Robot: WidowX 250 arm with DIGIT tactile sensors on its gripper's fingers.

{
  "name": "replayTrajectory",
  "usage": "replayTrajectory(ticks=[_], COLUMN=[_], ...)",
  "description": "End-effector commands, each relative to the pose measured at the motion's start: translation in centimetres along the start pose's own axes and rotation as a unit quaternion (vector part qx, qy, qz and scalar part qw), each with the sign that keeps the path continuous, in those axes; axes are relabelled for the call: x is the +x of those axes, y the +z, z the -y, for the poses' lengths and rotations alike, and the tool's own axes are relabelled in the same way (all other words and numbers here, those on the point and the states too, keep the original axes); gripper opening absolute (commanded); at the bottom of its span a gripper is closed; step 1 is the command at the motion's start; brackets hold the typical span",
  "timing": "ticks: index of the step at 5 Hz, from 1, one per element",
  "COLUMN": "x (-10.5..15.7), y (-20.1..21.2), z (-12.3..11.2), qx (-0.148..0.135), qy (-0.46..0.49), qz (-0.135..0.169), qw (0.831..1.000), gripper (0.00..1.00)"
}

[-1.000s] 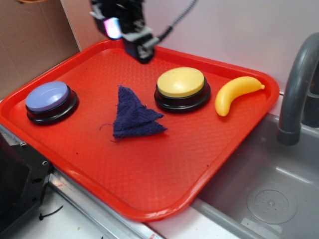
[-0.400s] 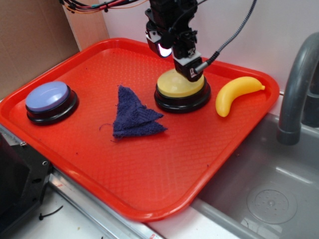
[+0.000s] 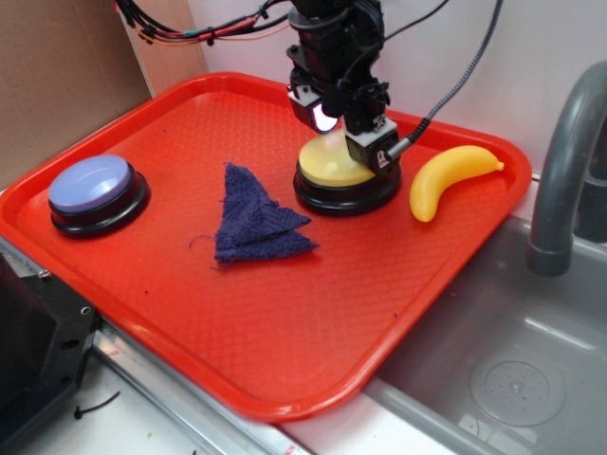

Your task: Push the yellow button.

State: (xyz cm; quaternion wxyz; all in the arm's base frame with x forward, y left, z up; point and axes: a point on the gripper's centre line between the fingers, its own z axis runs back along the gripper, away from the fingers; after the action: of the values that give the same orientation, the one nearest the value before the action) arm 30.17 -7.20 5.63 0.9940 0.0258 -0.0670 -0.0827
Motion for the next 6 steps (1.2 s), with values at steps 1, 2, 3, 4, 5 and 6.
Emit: replayTrajectory(ticks=[1,2,3,4,5,6], x=[0.7,0.9,0.6,-0.5,-0.8,-1.1], y=[4.9,7.5,8.8,10.6,11.5,12.0], z=[0.1,-0.4,-0.8,-1.4,-1.6,-1.5], qx=[0.017,0.027,0.029,0.027,0.031,0.031], qy=[-0.039,-0.02,-0.014,0.01,0.017,0.017], qz=[0.005,0.0,0.008,0.005,0.005,0.005], qw=[0.999,0.999,0.999,1.0,0.999,0.999], gripper=[1.0,1.0,1.0,1.0,1.0,1.0])
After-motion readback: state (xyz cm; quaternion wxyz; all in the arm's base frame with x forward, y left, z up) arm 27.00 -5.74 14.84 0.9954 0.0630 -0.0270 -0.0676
